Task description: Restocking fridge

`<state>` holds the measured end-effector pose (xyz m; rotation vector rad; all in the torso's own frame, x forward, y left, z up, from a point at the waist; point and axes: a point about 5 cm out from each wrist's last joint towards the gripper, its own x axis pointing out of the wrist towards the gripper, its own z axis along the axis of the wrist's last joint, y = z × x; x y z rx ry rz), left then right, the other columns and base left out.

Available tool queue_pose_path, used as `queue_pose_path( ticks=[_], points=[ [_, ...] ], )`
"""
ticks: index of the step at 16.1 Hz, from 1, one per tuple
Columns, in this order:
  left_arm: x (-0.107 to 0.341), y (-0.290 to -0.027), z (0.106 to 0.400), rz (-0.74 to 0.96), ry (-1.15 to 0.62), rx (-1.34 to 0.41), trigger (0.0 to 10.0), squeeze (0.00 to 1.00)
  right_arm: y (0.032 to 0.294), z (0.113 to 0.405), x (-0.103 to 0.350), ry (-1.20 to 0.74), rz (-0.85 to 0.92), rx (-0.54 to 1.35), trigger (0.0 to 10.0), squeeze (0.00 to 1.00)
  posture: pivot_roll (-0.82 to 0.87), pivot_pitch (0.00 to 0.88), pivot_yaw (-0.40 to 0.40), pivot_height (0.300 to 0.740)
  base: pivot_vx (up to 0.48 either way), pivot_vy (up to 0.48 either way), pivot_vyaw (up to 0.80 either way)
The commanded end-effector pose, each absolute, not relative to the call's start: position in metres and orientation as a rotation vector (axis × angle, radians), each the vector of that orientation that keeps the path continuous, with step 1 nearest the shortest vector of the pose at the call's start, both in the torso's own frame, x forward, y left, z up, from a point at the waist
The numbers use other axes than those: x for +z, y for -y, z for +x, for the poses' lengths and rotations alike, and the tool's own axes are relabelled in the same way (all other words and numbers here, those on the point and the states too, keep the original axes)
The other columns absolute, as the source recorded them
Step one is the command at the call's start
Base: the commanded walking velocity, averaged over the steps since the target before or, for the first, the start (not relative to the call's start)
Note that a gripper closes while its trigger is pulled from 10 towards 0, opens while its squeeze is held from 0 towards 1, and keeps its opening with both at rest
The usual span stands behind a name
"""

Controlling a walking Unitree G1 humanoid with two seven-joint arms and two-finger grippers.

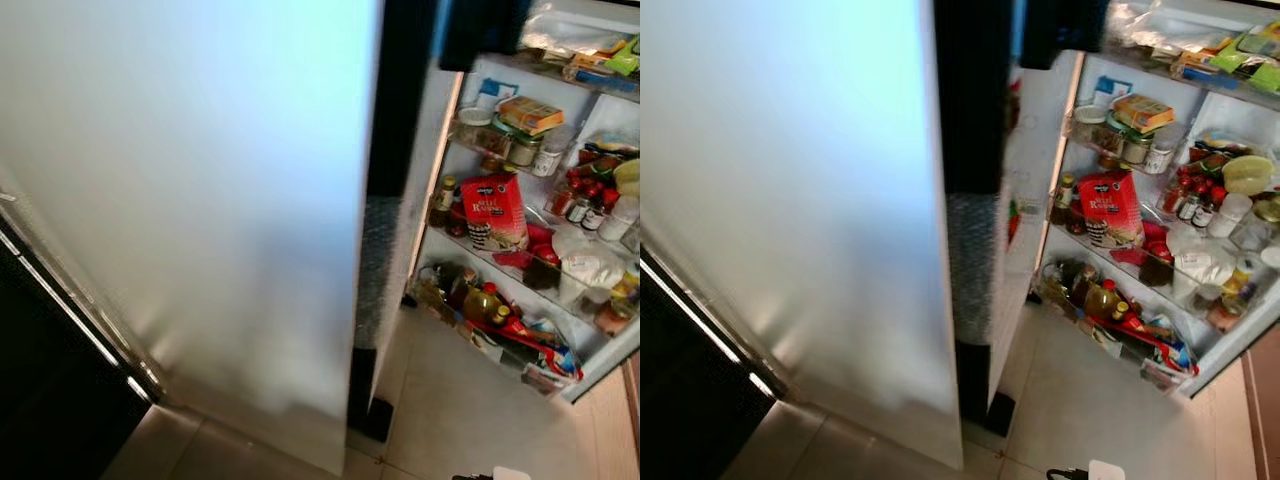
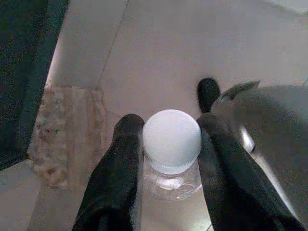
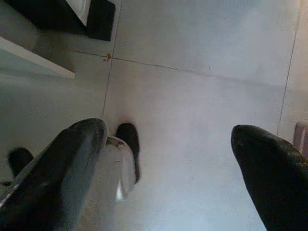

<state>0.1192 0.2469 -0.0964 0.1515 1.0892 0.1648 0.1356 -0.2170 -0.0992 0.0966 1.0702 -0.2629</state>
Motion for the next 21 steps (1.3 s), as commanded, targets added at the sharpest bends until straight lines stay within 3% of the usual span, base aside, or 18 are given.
queue_pose_path(
  ticks=[1, 3, 9, 12, 17, 21],
  points=[
    [-0.098, -0.249, 0.113, 0.163, -1.121, 0.155, 10.0, 0.00, 0.218, 0.145, -0.095, -1.051, 0.020, -0.211, 10.0, 0.00, -0.02, 0.000, 0.037, 0.740, 0.000, -0.480, 0.80],
    [-0.098, -0.249, 0.113, 0.162, -1.121, 0.153, 10.0, 0.00, 0.219, 0.146, -0.095, -1.043, 0.049, -0.228, 10.0, 0.00, -0.02, 0.000, 0.036, 0.740, 0.000, -0.480, 0.80],
    [-0.099, -0.248, 0.112, 0.157, -1.124, 0.157, 10.0, 0.00, 0.216, 0.147, -0.095, -1.062, 0.026, -0.162, 10.0, 0.00, -0.01, 0.000, 0.029, 0.740, 0.000, -0.480, 0.00],
    [-0.099, -0.248, 0.112, 0.157, -1.123, 0.156, 10.0, 0.00, 0.202, 0.143, -0.099, -1.065, 0.036, -0.147, 10.0, 0.00, -0.01, 0.000, 0.031, 0.740, 0.000, -0.480, 0.80],
    [-0.099, -0.247, 0.113, 0.156, -1.124, 0.156, 10.0, 0.00, 0.198, 0.148, -0.098, -1.055, 0.008, -0.089, 10.0, 0.00, -0.01, 0.000, 0.024, 0.740, 0.000, -0.480, 0.00],
    [-0.099, -0.247, 0.113, 0.157, -1.126, 0.152, 10.0, 0.00, 0.197, 0.149, -0.098, -1.053, -0.003, -0.083, 10.0, 0.00, -0.01, 0.000, 0.024, 0.740, 0.000, -0.480, 0.80]
  ],
)
